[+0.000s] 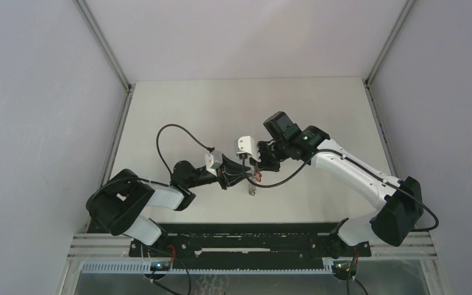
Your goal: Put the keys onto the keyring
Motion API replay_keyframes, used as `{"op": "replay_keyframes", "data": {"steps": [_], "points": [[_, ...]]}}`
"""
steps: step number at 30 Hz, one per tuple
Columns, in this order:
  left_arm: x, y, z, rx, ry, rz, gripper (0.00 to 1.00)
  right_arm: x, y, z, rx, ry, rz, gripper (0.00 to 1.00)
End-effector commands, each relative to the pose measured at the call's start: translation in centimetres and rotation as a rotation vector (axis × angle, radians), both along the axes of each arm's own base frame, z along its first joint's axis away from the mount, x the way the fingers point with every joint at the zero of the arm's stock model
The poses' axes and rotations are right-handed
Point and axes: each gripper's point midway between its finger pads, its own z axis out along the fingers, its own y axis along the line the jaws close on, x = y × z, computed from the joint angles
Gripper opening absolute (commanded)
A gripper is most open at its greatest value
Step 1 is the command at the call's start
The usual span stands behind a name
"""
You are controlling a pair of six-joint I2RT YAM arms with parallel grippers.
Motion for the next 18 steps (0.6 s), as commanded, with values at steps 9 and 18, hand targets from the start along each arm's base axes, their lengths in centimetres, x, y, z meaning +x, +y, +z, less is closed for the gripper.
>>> {"op": "replay_keyframes", "data": {"steps": [9,18], "points": [[-0.5,0.2,2.8,-0.066,-0.083,-0.008,0.32,0.4,0.3,1.5,-0.123,-0.046,-0.015,0.00],[-0.4,0.0,2.7,-0.063,-0.077,-0.014,0.32,0.3,0.7,1.2,-0.136,-0.048,-0.009,0.00]]}}
